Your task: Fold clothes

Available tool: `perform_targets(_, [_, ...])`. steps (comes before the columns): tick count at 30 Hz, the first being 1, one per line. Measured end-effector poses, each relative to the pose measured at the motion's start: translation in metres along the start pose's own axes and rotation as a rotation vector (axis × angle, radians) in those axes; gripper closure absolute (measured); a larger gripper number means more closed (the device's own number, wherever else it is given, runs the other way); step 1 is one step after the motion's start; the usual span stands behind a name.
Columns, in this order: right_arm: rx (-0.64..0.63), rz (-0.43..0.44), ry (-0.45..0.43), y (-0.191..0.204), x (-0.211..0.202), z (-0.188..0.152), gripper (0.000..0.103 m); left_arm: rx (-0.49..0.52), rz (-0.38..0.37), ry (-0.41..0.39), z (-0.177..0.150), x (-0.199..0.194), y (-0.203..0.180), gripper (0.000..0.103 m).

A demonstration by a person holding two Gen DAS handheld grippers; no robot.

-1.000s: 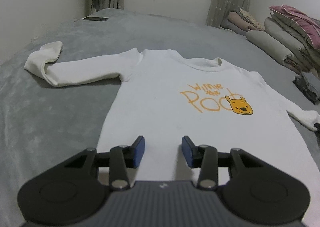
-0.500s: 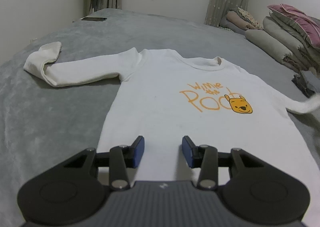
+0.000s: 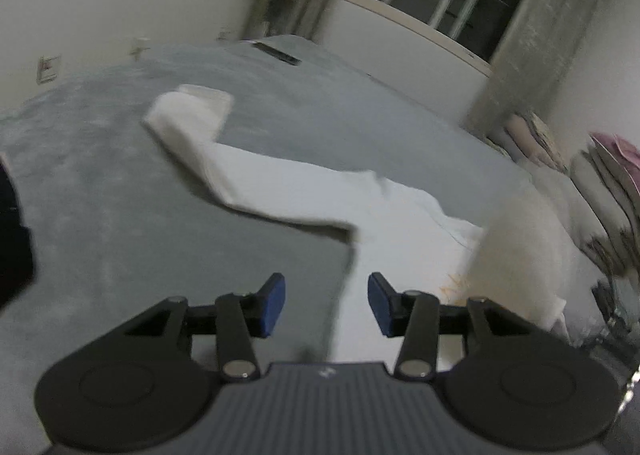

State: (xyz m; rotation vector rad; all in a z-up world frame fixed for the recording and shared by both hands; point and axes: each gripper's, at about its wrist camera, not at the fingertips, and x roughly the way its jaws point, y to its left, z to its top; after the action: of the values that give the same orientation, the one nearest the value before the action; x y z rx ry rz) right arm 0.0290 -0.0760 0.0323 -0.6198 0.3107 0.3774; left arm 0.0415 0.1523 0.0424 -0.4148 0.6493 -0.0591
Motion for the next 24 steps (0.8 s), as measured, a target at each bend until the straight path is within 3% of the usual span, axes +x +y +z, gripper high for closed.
perform_targets(2, [-0.097, 0.118, 0.089, 0.037, 0.012, -0.018, 0.098, -0.031, -0.024, 0.008, 0.002, 0.0, 0.006, 0.06])
perform_targets(5, [-0.176, 0.114, 0.094, 0.053, 0.009, -0.021, 0.096, -0.047, -0.065, 0.021, 0.003, 0.001, 0.007, 0.058])
perform_targets(11, [0.108, 0.201, 0.126, 0.01, -0.007, -0.022, 0.081, 0.019, -0.072, 0.053, -0.003, 0.007, -0.005, 0.055])
perform_targets(14, [0.283, 0.199, 0.12, -0.019, -0.009, -0.034, 0.072, 0.031, -0.113, 0.045, -0.005, 0.011, -0.011, 0.052])
perform_targets(16, [0.384, 0.189, 0.083, -0.036, -0.003, -0.031, 0.071, 0.03, -0.115, 0.041, -0.006, 0.011, -0.014, 0.051])
perform_targets(20, [0.445, 0.318, -0.018, -0.032, 0.011, -0.015, 0.058, 0.026, -0.1, 0.038, -0.007, 0.011, -0.013, 0.051])
perform_targets(24, [0.396, 0.412, 0.03, -0.006, 0.04, -0.007, 0.058, -0.007, -0.079, 0.042, -0.005, 0.012, -0.004, 0.051])
